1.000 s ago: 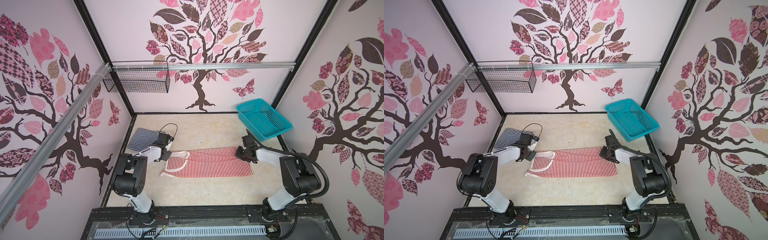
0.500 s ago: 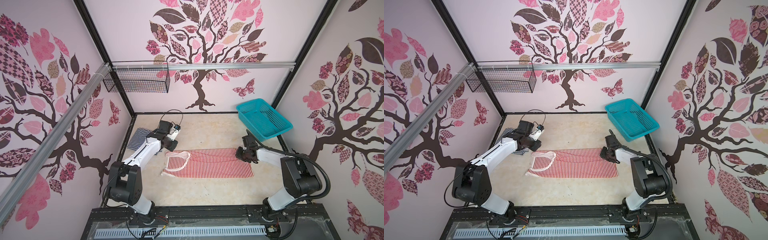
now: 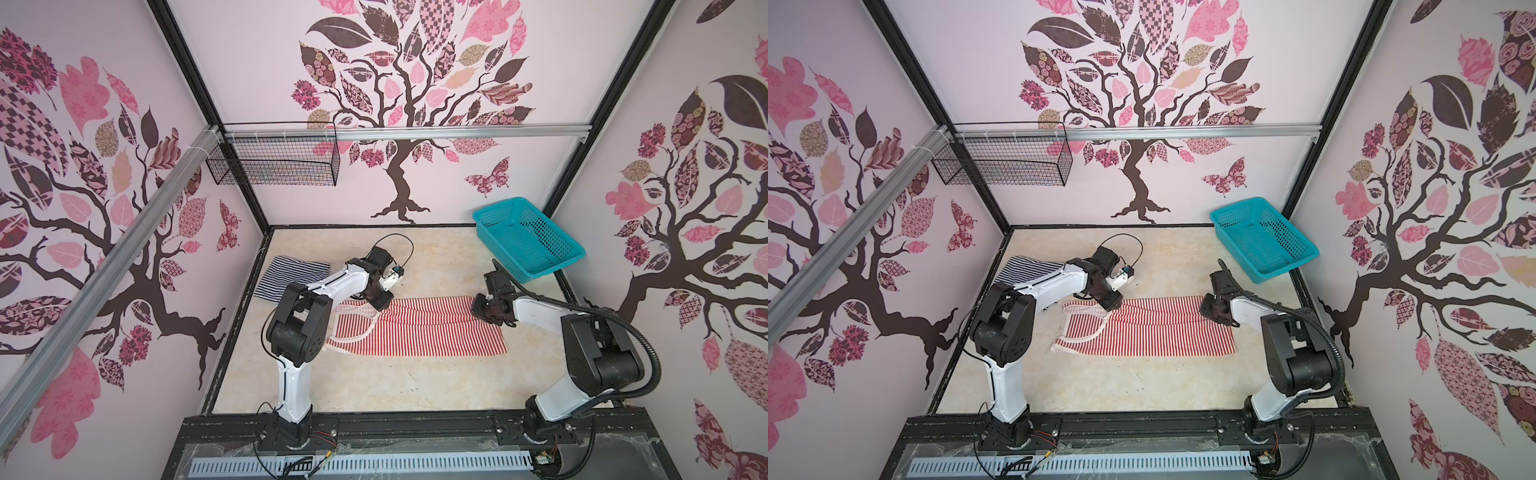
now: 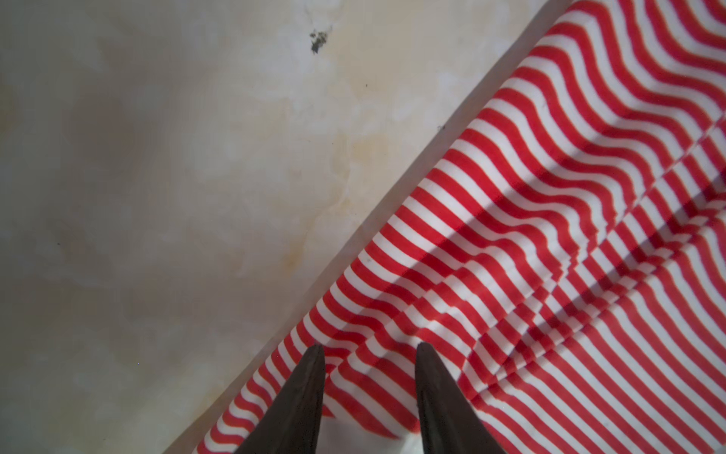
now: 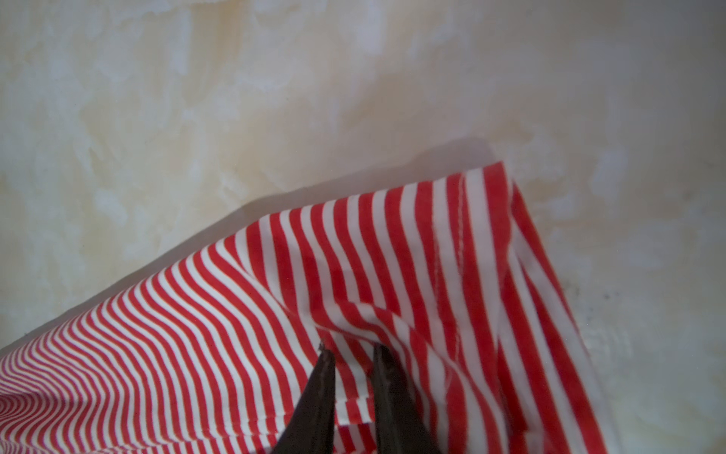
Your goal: Fold and stack the tank tops
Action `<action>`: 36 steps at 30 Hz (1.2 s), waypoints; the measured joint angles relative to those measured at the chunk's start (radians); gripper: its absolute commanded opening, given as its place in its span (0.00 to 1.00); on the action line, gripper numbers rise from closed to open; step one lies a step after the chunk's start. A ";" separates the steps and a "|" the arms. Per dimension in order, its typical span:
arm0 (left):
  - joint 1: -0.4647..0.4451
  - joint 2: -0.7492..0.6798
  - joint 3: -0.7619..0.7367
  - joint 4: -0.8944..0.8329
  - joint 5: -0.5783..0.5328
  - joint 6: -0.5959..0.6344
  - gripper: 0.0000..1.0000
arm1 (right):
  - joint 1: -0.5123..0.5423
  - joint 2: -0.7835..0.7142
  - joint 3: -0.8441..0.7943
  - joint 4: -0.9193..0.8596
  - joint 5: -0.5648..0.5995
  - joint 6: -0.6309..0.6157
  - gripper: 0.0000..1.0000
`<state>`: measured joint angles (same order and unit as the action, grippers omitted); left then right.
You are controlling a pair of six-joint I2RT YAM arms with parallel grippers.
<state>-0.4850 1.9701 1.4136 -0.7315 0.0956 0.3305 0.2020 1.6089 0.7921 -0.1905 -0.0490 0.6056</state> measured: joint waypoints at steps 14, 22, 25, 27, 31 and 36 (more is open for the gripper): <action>-0.010 -0.050 -0.142 -0.016 -0.033 0.061 0.41 | 0.006 -0.010 0.000 -0.023 -0.001 0.000 0.23; -0.019 0.029 -0.023 -0.056 -0.122 0.059 0.41 | 0.006 -0.007 0.007 -0.043 0.003 0.002 0.23; -0.017 0.106 0.097 -0.095 -0.163 0.058 0.41 | 0.024 -0.016 -0.006 -0.033 0.012 0.021 0.23; -0.015 0.172 0.201 -0.127 -0.181 0.055 0.41 | 0.050 -0.040 -0.031 -0.032 0.031 0.039 0.23; -0.010 0.333 0.470 -0.200 -0.200 0.040 0.41 | 0.111 -0.142 -0.123 -0.052 0.038 0.089 0.23; -0.011 0.569 0.885 -0.296 -0.204 0.033 0.42 | 0.193 -0.303 -0.244 -0.105 0.050 0.183 0.23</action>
<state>-0.4965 2.5393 2.2982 -1.0271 -0.1089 0.3637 0.3954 1.3056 0.5484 -0.2951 0.0010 0.7887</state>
